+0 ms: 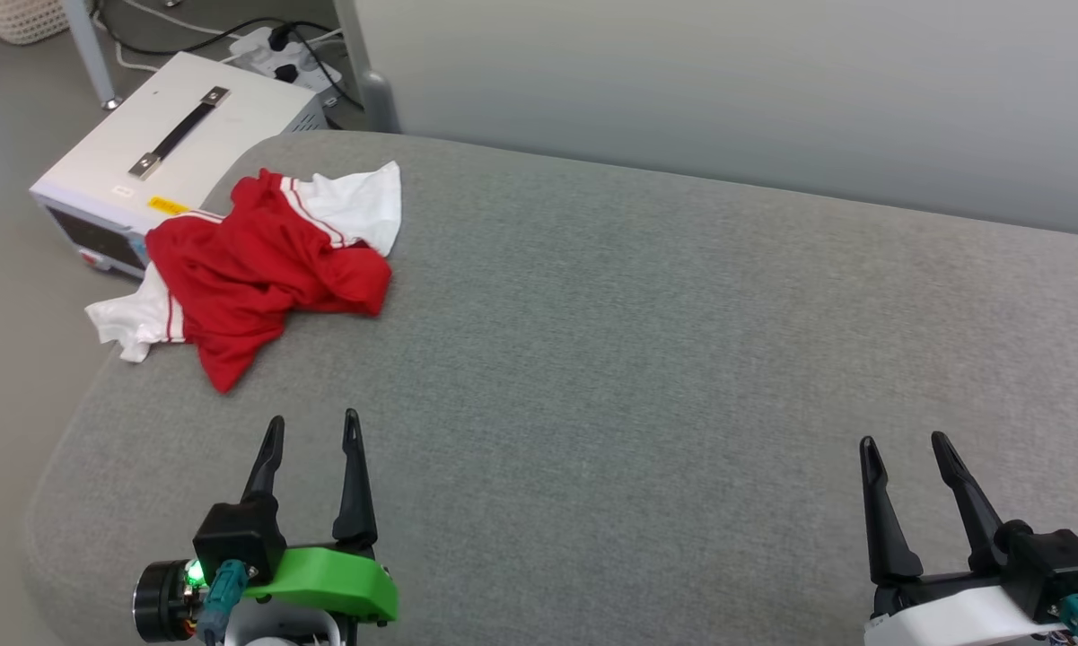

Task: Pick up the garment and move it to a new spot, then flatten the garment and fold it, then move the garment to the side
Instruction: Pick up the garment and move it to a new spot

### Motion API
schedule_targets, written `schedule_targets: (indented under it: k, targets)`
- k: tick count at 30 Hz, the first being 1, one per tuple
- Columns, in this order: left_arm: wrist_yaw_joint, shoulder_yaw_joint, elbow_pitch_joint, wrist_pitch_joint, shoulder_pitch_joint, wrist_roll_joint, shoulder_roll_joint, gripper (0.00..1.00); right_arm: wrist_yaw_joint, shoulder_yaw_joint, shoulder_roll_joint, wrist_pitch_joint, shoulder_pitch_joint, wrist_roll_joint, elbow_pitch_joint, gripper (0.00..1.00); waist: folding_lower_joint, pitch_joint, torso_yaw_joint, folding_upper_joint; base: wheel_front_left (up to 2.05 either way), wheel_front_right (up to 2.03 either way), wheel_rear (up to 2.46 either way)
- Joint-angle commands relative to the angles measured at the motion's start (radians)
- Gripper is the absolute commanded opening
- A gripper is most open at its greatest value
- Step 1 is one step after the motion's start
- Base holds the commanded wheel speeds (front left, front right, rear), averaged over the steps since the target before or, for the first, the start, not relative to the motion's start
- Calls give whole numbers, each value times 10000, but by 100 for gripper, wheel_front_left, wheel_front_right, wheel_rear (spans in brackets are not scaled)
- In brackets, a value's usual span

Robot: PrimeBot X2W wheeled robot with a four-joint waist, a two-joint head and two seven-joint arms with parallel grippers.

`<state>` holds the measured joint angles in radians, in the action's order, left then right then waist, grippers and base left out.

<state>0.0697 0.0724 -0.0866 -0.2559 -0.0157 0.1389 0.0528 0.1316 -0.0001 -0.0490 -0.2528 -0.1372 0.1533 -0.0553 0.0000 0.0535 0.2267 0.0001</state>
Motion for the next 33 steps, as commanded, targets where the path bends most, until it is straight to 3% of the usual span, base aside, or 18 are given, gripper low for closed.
schedule_targets:
  k: [1,9,17,27,33]
  targets:
    - [57,-77,8,-59,171,104,-26,100,-9,40,-12,-90,182,-59,-53,100,0,235,782,-1,0,0,0]
    - [160,-293,-35,-59,170,417,-26,100,-9,195,-12,-90,323,-210,-81,100,0,350,1822,-1,0,0,0]
    - [226,-510,-77,-59,148,697,-26,100,-9,303,-12,-90,379,-361,-92,100,0,459,2391,-1,0,0,0]
    - [195,-602,-170,-59,272,920,-26,100,-9,381,-12,-90,470,-511,-126,100,0,658,2481,-1,0,0,0]
    - [-331,-966,-368,-59,1126,924,-26,100,-9,562,-12,-90,729,-809,-250,100,0,1169,2101,-1,0,0,0]
